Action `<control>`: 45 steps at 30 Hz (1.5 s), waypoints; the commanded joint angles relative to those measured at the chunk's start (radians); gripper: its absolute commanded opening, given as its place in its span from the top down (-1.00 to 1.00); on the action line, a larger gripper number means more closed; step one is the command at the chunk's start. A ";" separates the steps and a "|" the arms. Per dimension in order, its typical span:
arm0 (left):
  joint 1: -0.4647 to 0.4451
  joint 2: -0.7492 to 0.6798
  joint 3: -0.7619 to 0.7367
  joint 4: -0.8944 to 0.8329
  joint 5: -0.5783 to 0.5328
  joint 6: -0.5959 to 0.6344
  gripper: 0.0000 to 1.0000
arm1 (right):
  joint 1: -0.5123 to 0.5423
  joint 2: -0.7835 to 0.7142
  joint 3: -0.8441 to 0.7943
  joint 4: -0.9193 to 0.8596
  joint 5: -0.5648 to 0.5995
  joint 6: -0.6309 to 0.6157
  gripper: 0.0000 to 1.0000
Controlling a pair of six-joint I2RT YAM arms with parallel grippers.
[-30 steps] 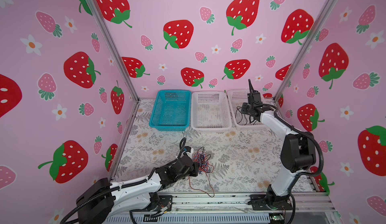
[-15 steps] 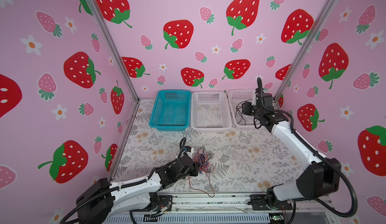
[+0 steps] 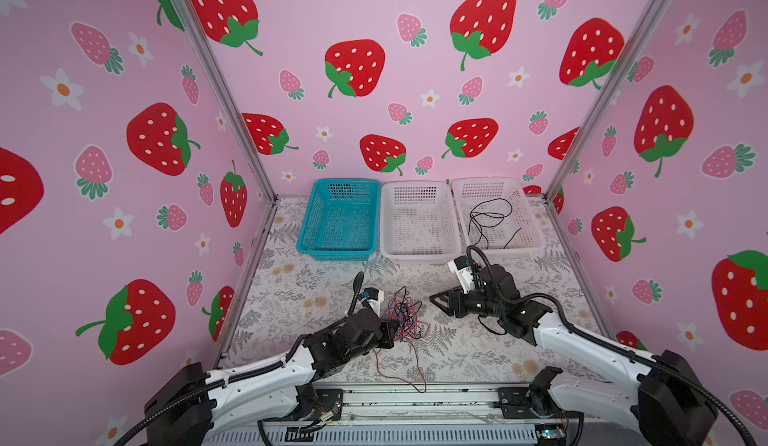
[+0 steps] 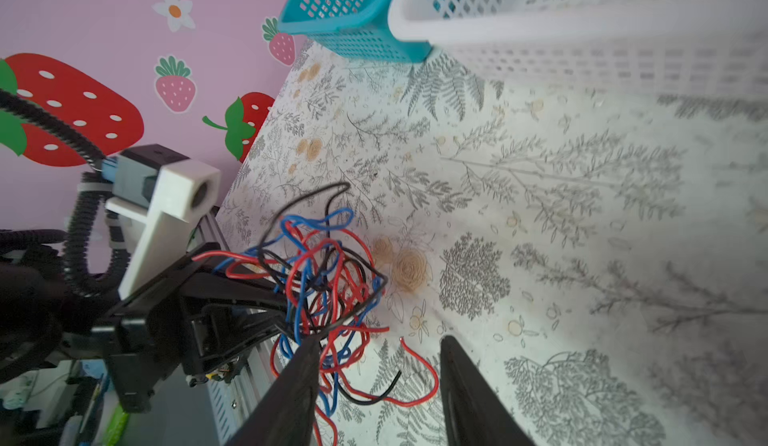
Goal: Untangle the cables
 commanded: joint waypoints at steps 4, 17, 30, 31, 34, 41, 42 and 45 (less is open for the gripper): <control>-0.005 -0.004 0.029 0.030 -0.017 -0.021 1.00 | 0.069 -0.011 -0.059 0.282 0.032 0.249 0.01; -0.007 -0.001 0.028 0.033 -0.022 -0.023 1.00 | 0.111 0.129 -0.067 0.342 0.041 0.385 0.00; -0.011 -0.002 0.023 0.038 -0.023 -0.029 1.00 | 0.176 0.216 -0.042 0.359 0.101 0.369 0.39; -0.012 -0.003 0.023 0.038 -0.022 -0.028 1.00 | 0.178 0.213 -0.047 0.358 0.116 0.369 0.45; -0.013 -0.003 0.021 0.039 -0.022 -0.028 1.00 | 0.180 0.204 -0.050 0.348 0.148 0.358 0.60; -0.016 -0.003 0.014 0.045 -0.019 -0.034 1.00 | 0.178 0.177 -0.038 0.289 0.222 0.317 0.93; -0.017 -0.004 0.012 0.045 -0.019 -0.033 1.00 | 0.178 0.171 -0.037 0.278 0.231 0.312 0.99; -0.017 -0.015 0.007 0.038 -0.024 -0.034 1.00 | 0.179 0.144 -0.031 0.227 0.270 0.289 1.00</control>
